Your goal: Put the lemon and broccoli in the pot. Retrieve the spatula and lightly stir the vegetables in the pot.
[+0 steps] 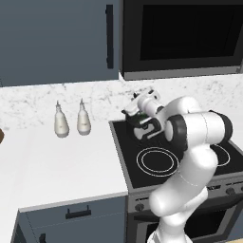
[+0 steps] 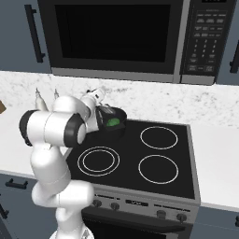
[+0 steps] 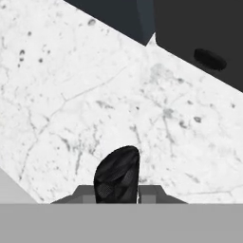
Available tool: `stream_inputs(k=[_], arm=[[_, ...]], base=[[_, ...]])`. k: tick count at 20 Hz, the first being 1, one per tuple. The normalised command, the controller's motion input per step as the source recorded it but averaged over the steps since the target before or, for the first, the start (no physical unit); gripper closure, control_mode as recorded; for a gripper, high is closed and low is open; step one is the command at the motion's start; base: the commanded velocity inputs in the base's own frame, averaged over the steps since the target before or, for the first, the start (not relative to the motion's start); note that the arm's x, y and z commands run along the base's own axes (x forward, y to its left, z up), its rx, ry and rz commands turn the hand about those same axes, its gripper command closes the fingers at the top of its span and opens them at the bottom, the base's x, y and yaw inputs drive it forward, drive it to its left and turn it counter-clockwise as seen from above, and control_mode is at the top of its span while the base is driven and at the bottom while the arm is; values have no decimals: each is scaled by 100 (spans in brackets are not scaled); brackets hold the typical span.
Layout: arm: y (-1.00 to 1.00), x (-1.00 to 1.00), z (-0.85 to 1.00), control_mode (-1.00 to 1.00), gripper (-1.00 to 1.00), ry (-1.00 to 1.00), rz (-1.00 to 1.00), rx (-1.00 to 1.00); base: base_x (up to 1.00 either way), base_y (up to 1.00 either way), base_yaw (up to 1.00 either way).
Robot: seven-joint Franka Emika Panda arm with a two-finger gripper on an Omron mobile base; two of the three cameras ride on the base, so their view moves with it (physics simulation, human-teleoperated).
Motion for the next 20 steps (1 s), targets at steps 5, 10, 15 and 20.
stream_inputs(k=[5,10,15,20], arm=[[0,40,-28,-100,100,7,0,0],[0,39,-26,-100,100,10,0,0],[0,32,-10,-100,100,6,0,0],[-5,-19,-2,-100,100,1,0,0]], base=[[0,0,0],[0,0,0],[0,0,0],[0,0,0]])
